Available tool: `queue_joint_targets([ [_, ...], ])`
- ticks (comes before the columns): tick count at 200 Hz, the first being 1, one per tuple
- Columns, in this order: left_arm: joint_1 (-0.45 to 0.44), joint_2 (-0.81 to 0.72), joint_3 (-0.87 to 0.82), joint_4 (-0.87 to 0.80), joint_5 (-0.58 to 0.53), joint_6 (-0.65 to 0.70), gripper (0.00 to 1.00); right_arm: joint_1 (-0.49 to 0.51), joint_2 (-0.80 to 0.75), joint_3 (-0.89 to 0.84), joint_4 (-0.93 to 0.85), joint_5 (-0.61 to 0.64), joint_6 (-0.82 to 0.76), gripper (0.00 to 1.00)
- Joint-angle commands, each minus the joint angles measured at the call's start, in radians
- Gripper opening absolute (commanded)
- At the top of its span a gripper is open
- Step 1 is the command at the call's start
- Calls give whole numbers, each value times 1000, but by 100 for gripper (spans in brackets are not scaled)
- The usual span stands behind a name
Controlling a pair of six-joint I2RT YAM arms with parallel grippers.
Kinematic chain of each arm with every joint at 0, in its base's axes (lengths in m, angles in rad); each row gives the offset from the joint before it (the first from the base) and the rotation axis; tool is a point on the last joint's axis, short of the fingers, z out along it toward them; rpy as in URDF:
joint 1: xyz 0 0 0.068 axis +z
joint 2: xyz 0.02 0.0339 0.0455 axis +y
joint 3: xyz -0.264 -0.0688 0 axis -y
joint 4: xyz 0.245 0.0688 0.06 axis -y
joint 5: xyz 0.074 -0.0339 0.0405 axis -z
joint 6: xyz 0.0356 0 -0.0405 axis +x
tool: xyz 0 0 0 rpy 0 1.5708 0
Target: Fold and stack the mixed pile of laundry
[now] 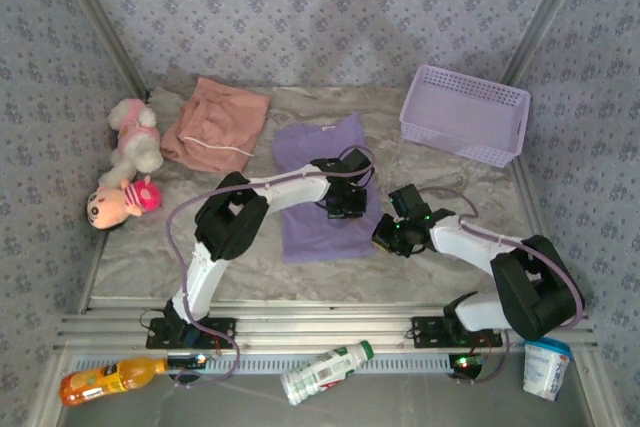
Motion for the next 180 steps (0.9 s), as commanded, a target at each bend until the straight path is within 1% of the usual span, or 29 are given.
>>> queue_joint_targets([
  [1,14,-62,-34,-96,-21,24,0,18,-32,31,-63,26,-11,0],
  [7,17,-97,-42,-136,-28,29,0,24,-46,31,-69,28,-5,0],
  [10,20,-117,-46,-144,-32,31,3,28,-53,30,-72,30,-1,0],
  [14,23,-141,-57,-154,-38,34,12,32,-62,28,-74,31,3,0],
  [24,30,-223,-95,-174,-64,37,38,43,-84,21,-72,34,16,0],
  [31,34,-281,-132,-182,-81,36,51,49,-97,14,-69,36,27,0],
  [43,48,-381,-208,-188,-91,25,63,54,-107,6,-65,32,37,0],
  [51,61,-441,-266,-189,-88,8,67,58,-114,3,-63,28,42,0],
  [71,85,-572,-429,-167,-63,-50,68,64,-124,3,-70,26,40,0],
  [90,87,-671,-577,-133,-59,-126,64,66,-125,5,-76,20,36,0],
  [103,88,-727,-688,-108,-59,-191,56,69,-124,8,-82,19,31,0],
  [113,87,-764,-771,-40,-52,-257,48,70,-122,11,-87,19,29,0],
  [131,87,-813,-895,56,-45,-358,39,71,-112,16,-92,13,20,0],
  [142,88,-826,-929,92,-56,-402,37,71,-103,23,-99,7,12,0],
  [180,88,-833,-933,154,-123,-515,35,72,-80,47,-118,1,-9,0],
])
